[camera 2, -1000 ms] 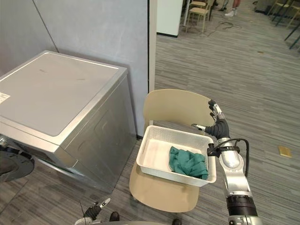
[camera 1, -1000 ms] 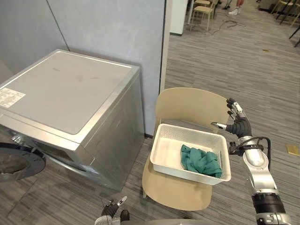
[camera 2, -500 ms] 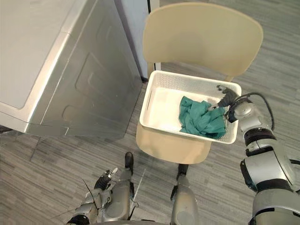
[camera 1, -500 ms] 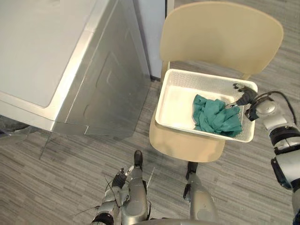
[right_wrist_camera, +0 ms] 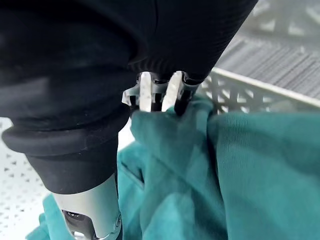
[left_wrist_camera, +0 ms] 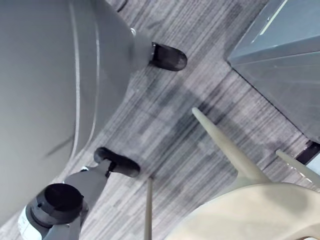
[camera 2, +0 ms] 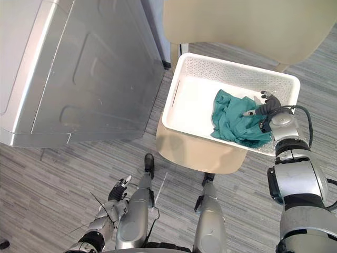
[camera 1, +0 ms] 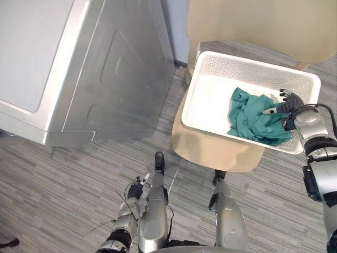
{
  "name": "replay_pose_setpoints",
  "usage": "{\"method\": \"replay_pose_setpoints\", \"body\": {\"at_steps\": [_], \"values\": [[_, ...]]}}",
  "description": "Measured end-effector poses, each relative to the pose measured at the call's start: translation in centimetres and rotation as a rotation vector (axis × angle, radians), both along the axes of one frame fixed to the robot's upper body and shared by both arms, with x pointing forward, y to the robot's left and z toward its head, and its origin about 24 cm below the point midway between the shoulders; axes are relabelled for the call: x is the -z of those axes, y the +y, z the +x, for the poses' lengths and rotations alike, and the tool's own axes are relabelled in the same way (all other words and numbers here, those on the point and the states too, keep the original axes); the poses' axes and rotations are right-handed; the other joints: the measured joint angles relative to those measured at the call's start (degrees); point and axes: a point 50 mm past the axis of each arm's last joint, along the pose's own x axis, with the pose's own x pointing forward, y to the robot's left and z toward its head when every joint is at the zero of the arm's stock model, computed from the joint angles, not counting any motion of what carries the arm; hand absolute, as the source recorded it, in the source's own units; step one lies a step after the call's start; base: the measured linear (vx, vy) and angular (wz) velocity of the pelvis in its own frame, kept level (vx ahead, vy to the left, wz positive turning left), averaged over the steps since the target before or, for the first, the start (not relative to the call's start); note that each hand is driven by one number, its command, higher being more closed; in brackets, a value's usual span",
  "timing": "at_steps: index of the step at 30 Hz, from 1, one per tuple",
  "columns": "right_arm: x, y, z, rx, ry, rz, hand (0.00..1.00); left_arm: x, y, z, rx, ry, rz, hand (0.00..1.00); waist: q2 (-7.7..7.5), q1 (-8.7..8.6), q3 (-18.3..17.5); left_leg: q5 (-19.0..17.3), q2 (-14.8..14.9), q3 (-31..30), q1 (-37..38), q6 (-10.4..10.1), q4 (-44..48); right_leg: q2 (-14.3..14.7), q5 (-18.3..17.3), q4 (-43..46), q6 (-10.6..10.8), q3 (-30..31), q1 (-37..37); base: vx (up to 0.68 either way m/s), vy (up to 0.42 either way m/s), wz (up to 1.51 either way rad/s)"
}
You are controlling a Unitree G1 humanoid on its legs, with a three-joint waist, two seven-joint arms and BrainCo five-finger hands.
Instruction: Pick up the laundry basket with both hands and put the clothes into the washing machine.
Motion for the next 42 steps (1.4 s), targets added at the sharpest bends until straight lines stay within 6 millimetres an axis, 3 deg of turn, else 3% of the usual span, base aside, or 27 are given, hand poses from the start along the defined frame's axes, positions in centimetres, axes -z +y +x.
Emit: {"method": "replay_pose_setpoints", "body": {"at_steps": [4,6,13,14,18,23,27,31,34,38,40,42], "values": [[0.5,0.4,0.1,0.005,0.015,0.002,0.00,-1.1,-1.4,1.4,0.038,-0.063,-0.025,0.00,0.43,0.57,0.3,1.0,-0.2,-0.7,-2.7,-0.2,0.0,-0.6,0.0,0.9,0.0,-1.1,-2.2,-0.03,0.016,0.13],[-0.3,-0.2,0.0,0.036,-0.019,-0.020,0.00,-2.1,-2.0,2.5,0.045,-0.111,-0.037,0.00,0.42,1.47,0.4,1.5,-0.2,-1.2,-4.6,0.3,0.0,-0.7,0.0,1.6,0.0,-1.7,-3.9,-0.07,0.029,0.11],[-2.9,-0.8,0.2,0.030,-0.049,-0.195,0.00,-4.9,-3.3,4.7,0.039,-0.253,-0.077,0.00,0.32,1.81,0.5,2.4,-0.6,-3.7,-11.5,0.3,0.1,-2.6,-2.8,8.7,0.1,-5.1,-10.9,-0.07,0.036,0.26],[-3.3,-0.9,0.2,0.025,-0.047,-0.225,1.00,-5.3,-3.4,4.9,0.035,-0.268,-0.085,0.00,0.23,1.81,0.5,2.4,-0.7,-3.7,-12.7,0.3,0.7,-3.1,-3.6,10.4,0.0,-5.7,-12.1,-0.04,0.021,0.39],[-4.6,0.1,0.7,-0.033,-0.059,-0.383,1.00,-6.5,-2.8,5.7,-0.047,-0.324,-0.119,0.00,-1.26,2.22,0.5,2.3,-0.5,-3.6,-17.7,0.4,3.8,-5.0,-6.8,16.8,-0.2,-7.8,-16.4,-0.02,-0.017,0.29],[-5.7,1.5,1.4,-0.084,-0.068,-0.468,1.00,-6.5,-2.3,5.8,-0.098,-0.321,-0.132,0.00,-2.01,3.02,0.3,2.4,-0.2,-3.5,-18.5,0.3,4.5,-6.2,-9.7,21.6,-0.5,-8.9,-17.9,0.01,-0.061,0.18],[-3.6,4.7,2.5,-0.157,-0.035,-0.402,1.00,-6.5,-2.1,5.7,-0.155,-0.314,-0.165,0.00,-2.30,2.91,0.2,3.5,-0.3,-4.1,-18.3,1.2,5.8,-7.9,-13.5,27.1,-1.1,-11.3,-17.6,0.04,-0.110,0.28],[-1.2,6.3,2.6,-0.180,-0.021,-0.212,1.00,-6.4,-2.0,5.6,-0.165,-0.312,-0.173,0.00,-2.41,3.00,0.1,3.7,-0.2,-3.4,-13.0,1.1,5.9,-8.7,-14.6,28.5,-1.5,-12.8,-12.6,0.04,-0.114,0.13],[-0.9,6.9,2.6,-0.172,-0.076,-0.056,1.00,-6.4,-1.8,5.6,-0.179,-0.310,-0.186,0.00,-2.49,2.93,0.1,3.7,0.0,-2.2,-9.3,1.0,5.6,-8.8,-15.5,28.7,-1.5,-12.6,-9.6,-0.02,-0.079,-0.04],[-3.7,5.7,2.2,-0.087,-0.307,0.208,1.00,-4.0,-1.0,3.0,-0.222,-0.217,-0.192,0.00,-3.41,2.08,-0.2,3.7,0.1,0.3,-0.6,1.0,3.0,-8.5,-15.9,28.0,-1.4,-10.9,-3.9,-0.05,-0.035,-0.19],[-3.6,4.8,1.7,-0.050,-0.352,0.276,1.00,-2.3,-0.1,1.2,-0.245,-0.138,-0.170,0.00,-4.37,1.57,-1.5,3.6,-0.1,0.8,2.1,1.0,1.7,-8.3,-16.4,27.1,-0.7,-10.9,-1.5,0.01,0.008,-0.06],[-2.6,3.2,0.8,0.034,-0.395,0.366,1.00,0.4,1.7,-2.4,-0.301,0.006,-0.141,0.00,-6.24,1.43,-6.1,3.5,0.2,0.9,4.5,0.9,0.0,-7.0,-15.7,23.8,0.1,-10.9,1.2,0.09,0.013,-0.11]]}}
